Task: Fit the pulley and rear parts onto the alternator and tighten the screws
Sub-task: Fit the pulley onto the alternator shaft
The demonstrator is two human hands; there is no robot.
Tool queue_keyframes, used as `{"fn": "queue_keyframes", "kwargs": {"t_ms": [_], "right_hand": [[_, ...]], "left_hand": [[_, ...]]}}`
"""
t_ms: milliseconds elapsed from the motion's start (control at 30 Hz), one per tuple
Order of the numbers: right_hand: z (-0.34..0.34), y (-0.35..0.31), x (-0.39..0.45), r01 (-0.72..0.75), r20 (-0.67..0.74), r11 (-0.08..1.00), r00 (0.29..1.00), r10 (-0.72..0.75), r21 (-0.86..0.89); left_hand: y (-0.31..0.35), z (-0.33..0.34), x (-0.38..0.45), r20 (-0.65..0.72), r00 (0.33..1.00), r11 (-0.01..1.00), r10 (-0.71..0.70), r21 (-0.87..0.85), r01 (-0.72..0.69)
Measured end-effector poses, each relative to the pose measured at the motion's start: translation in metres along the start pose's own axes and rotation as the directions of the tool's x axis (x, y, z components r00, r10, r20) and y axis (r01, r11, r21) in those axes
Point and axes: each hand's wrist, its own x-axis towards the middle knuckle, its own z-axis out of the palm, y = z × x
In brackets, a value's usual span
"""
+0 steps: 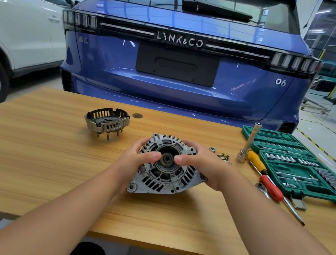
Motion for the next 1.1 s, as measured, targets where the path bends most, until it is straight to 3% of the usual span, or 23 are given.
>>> {"fn": "queue_keyframes", "kwargs": {"t_ms": [233, 433, 700, 933, 1100], "right_hand": [[0.006, 0.007, 0.0, 0.034, -0.064, 0.999, 0.997, -0.034, -0.008], [0.003, 0.012, -0.001, 0.048, -0.034, 0.999, 0.998, -0.049, -0.02], [0.014, 0.008, -0.01, 0.103, -0.126, 0.993, 0.986, -0.108, -0.051], [0.009, 0.006, -0.002, 0.064, -0.163, 0.997, 0.984, -0.069, -0.034], [0.005, 0.004, 0.002, 0.034, -0.136, 0.997, 0.99, -0.042, -0.066]], "left_hand": [[-0.002, -0.003, -0.004, 0.001, 1.0, 1.0, 0.022, 0.015, -0.022], [0.001, -0.001, -0.004, 0.013, 1.0, 0.998, 0.013, 0.059, -0.014], [0.0, 0.004, -0.012, -0.023, 0.998, 0.992, 0.066, 0.113, -0.063], [0.001, 0.007, -0.005, -0.074, 0.996, 0.997, 0.055, 0.059, -0.051], [0.001, 0.001, 0.003, -0.034, 0.999, 0.994, -0.002, 0.112, 0.006]]}}
